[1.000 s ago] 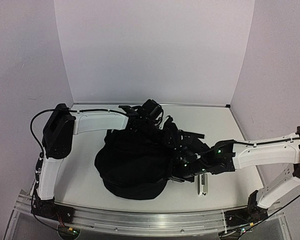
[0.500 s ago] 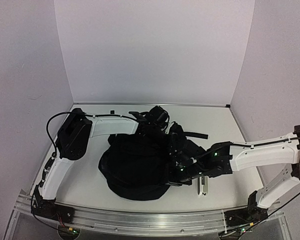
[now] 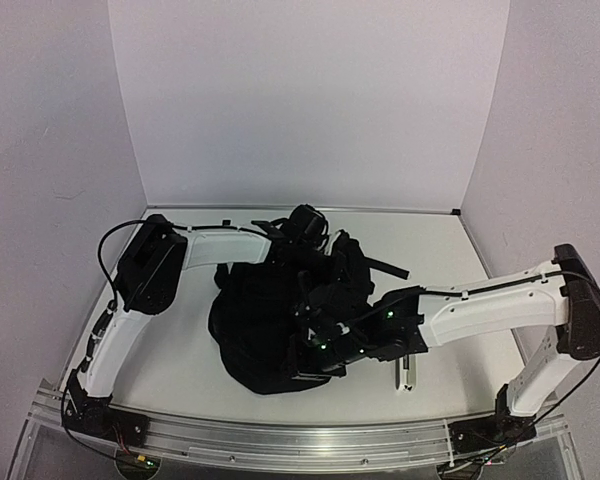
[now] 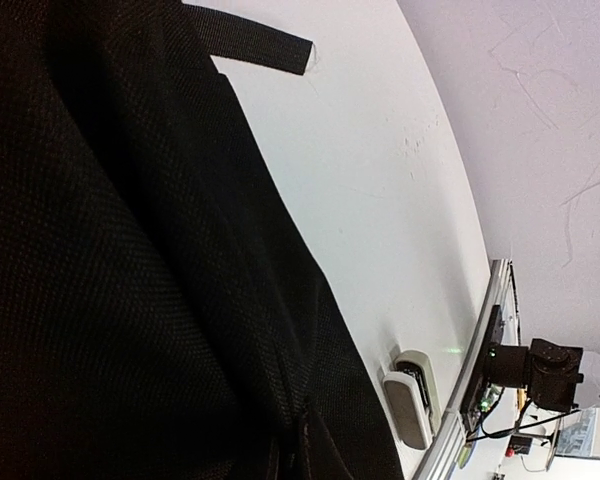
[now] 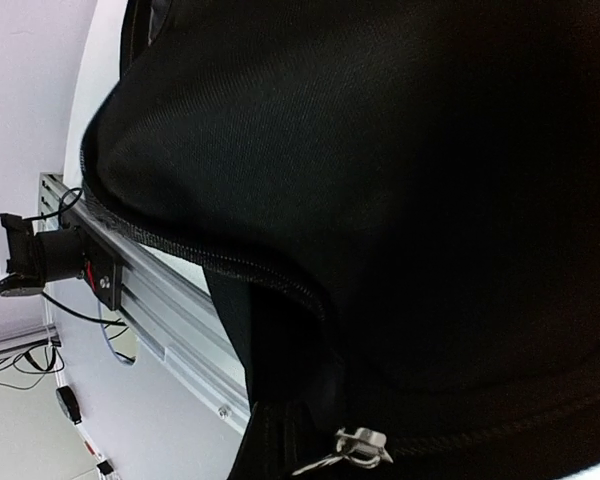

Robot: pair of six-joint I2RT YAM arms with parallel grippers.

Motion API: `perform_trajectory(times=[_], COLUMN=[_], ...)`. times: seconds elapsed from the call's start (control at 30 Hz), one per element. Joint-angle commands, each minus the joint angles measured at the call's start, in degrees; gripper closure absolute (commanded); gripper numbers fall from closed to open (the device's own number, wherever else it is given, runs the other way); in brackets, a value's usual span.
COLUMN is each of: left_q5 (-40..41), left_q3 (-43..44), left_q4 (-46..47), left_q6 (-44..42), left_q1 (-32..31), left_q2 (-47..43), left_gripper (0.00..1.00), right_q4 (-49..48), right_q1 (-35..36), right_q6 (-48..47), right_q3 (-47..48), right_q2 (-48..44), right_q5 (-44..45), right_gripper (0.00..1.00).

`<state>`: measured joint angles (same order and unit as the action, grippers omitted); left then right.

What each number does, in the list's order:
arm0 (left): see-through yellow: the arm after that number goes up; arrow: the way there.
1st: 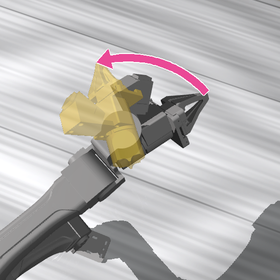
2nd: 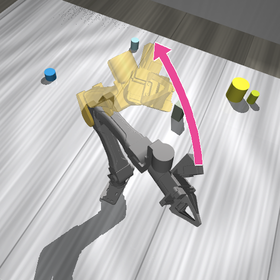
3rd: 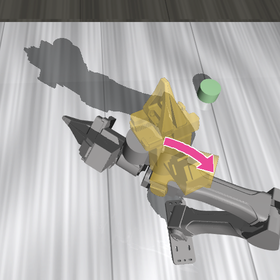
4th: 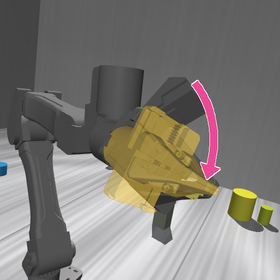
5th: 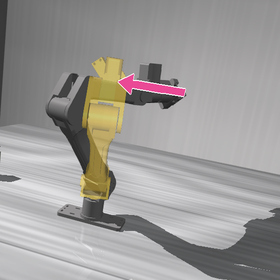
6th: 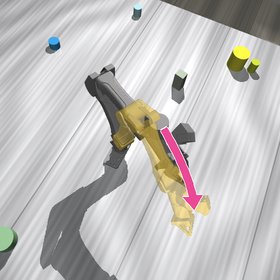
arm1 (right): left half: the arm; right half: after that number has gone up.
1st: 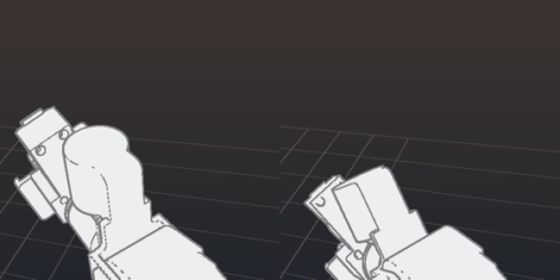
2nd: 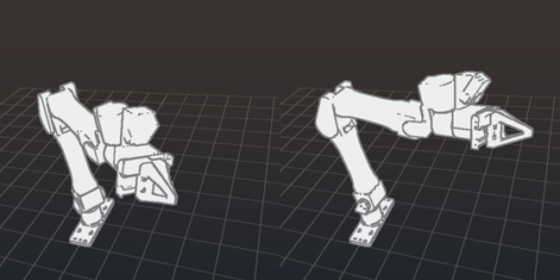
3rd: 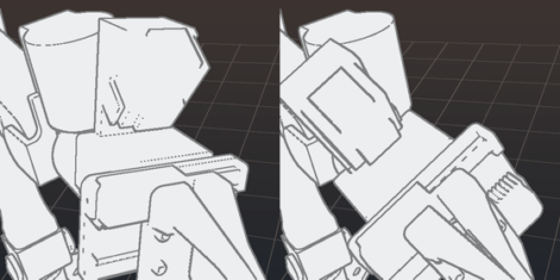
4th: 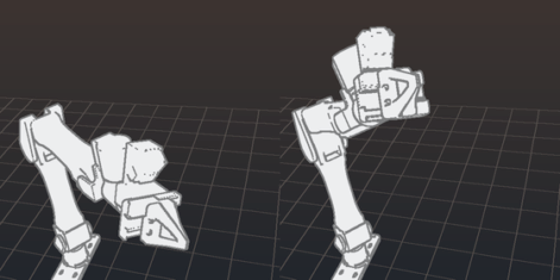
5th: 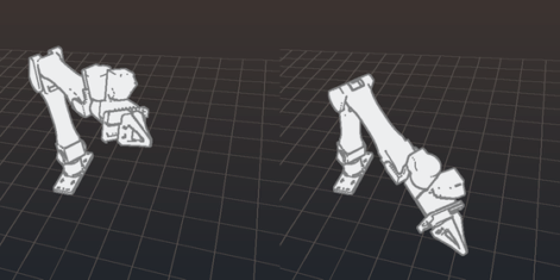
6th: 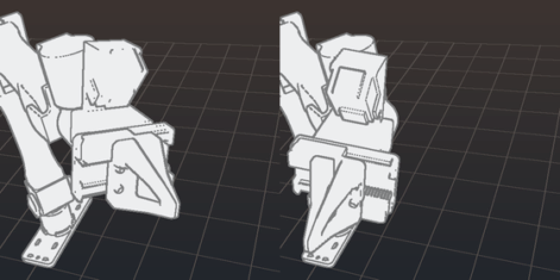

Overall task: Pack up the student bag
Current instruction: Zip the student bag at the center of the board.

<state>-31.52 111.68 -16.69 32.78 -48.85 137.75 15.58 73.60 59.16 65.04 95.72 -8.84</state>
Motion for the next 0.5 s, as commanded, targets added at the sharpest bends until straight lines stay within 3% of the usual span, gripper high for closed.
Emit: perform_trajectory(times=[0.0, 0.23, 0.47], left_q5=[10.5, 11.5, 10.8], left_q3=[6.6, 8.6, -3.3], left_q4=[5.7, 4.4, 3.1], left_q6=[-2.3, -3.6, -8.8], left_q1=[4.8, 5.6, 5.7], left_q2=[4.7, 3.1, -15.2], left_gripper=[0.95, 0.89, 0.46], right_q4=[-9.3, -9.8, -9.8], right_q1=[3.2, 3.0, -0.3], right_q6=[-1.4, 0.7, 1.2], right_q3=[5.4, 6.1, 3.6], right_q2=[2.5, 1.5, -2.1], right_q5=[-5.2, 3.8, 7.7], right_gripper=[1.00, 1.00, 1.00])
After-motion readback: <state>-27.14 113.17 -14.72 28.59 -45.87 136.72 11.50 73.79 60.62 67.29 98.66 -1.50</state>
